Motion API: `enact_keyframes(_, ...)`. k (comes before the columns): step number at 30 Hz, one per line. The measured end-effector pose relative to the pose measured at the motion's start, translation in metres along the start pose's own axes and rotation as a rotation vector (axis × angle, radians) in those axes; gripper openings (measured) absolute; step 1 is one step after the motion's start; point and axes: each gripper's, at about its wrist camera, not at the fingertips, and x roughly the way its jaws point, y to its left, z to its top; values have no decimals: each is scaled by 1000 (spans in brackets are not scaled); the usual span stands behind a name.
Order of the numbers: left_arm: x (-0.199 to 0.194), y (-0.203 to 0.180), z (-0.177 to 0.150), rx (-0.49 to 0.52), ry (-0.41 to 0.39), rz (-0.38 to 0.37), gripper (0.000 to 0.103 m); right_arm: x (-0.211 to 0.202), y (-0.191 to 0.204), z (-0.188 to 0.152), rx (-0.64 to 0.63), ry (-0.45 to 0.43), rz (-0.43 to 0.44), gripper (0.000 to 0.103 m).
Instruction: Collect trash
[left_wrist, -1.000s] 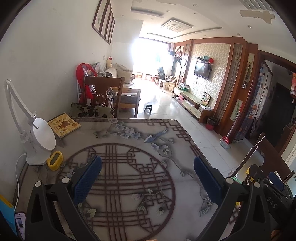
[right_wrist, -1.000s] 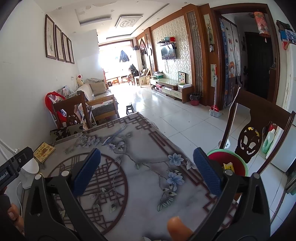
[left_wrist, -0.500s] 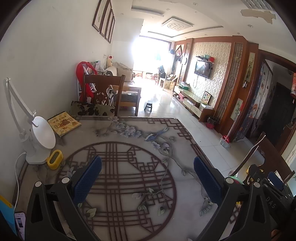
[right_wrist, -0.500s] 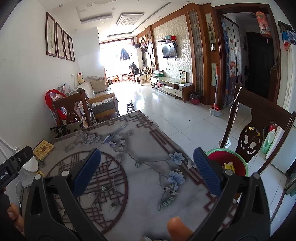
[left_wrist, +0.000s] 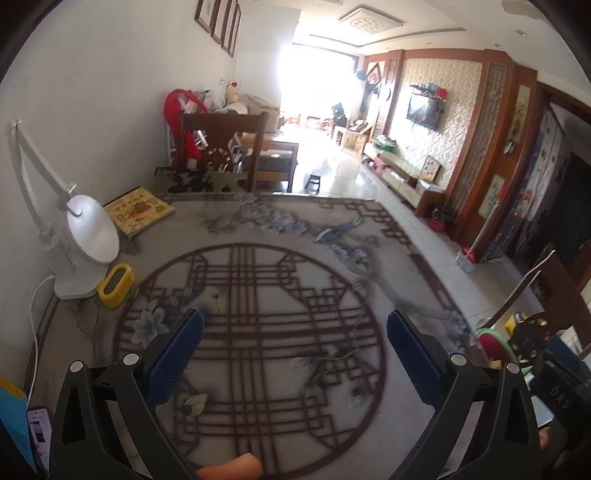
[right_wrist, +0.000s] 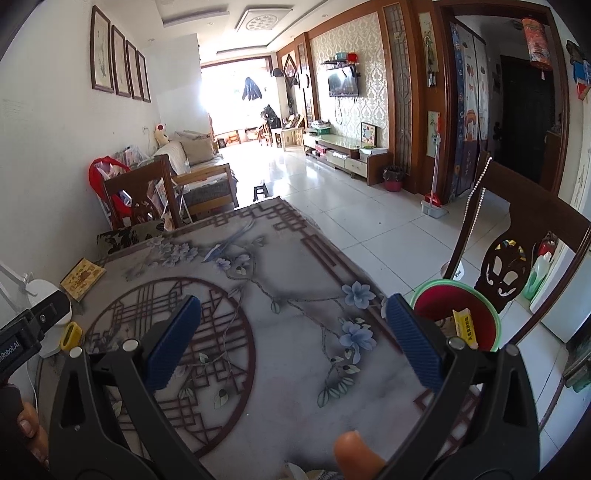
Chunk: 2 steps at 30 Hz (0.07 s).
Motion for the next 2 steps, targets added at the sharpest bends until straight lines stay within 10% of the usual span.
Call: enact_keyframes(2,26,26,-23,1,59,94,95,16,7,-12,-25,57,3,99)
